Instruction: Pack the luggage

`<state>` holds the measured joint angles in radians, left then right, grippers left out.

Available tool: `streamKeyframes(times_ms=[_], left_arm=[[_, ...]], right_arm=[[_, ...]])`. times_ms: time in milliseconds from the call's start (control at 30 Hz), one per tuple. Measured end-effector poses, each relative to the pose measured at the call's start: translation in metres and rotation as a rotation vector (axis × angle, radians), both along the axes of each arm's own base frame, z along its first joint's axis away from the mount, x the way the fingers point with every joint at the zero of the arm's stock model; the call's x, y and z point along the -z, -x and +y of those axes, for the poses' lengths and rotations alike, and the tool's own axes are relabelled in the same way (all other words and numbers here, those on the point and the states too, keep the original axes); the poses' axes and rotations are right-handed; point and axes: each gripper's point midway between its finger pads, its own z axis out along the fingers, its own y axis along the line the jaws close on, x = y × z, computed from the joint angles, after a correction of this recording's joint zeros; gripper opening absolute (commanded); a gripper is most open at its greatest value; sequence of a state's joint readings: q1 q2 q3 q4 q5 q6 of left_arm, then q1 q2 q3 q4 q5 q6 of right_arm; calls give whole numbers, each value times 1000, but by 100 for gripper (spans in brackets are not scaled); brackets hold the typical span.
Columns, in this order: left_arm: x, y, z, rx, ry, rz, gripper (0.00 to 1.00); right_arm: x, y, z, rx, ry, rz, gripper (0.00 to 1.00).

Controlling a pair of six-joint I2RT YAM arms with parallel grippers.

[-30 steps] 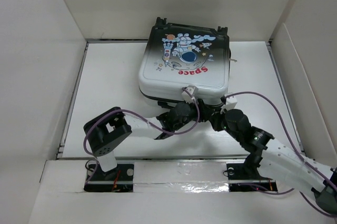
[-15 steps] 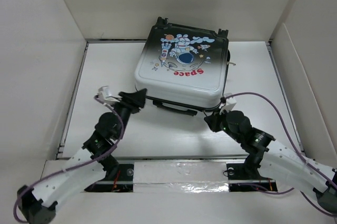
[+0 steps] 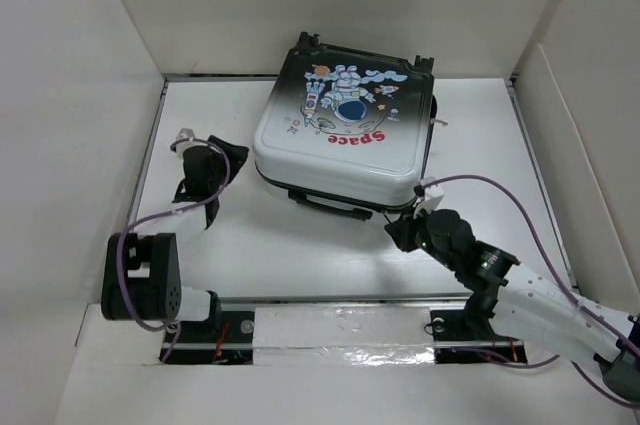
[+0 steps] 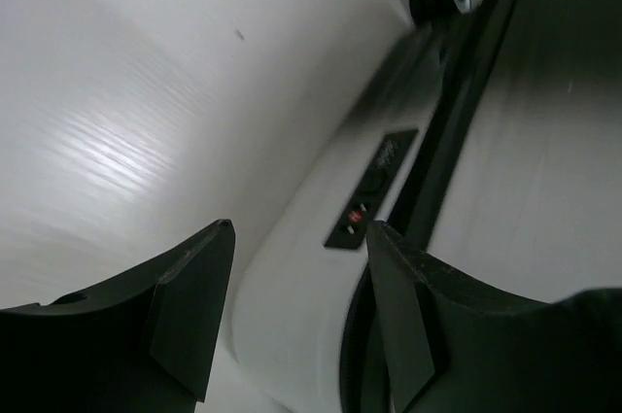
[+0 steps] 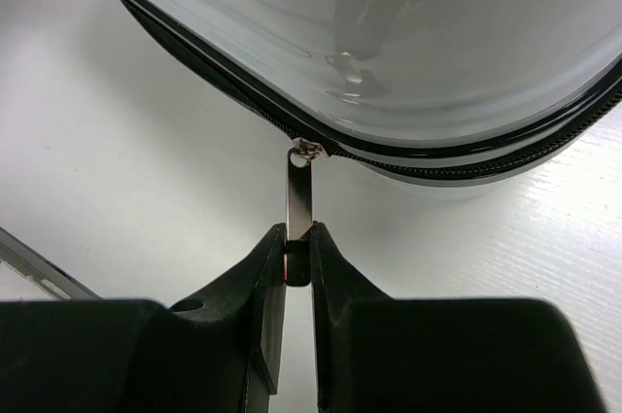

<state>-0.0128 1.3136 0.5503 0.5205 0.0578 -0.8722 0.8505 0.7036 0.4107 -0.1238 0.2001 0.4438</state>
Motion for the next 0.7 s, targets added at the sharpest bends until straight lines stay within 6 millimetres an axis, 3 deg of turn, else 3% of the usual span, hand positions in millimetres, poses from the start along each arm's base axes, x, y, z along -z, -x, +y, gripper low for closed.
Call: streamKeyframes(times_ms=[100,367,500,700], left_arm=[[11,-7,-37,109,19,21,54],[7,-11,-65,124,-26,-28,52],[9,3,-102,182,-4,-66,52],[8,30,-157,303,-2,-92,52]], right_arm=[[2,0,4,-16,11,6,0],[7,-12,32,-59,43,13,0],[9,-20,62,-97,85,12,0],[5,-21,136,-255,108,22,0]])
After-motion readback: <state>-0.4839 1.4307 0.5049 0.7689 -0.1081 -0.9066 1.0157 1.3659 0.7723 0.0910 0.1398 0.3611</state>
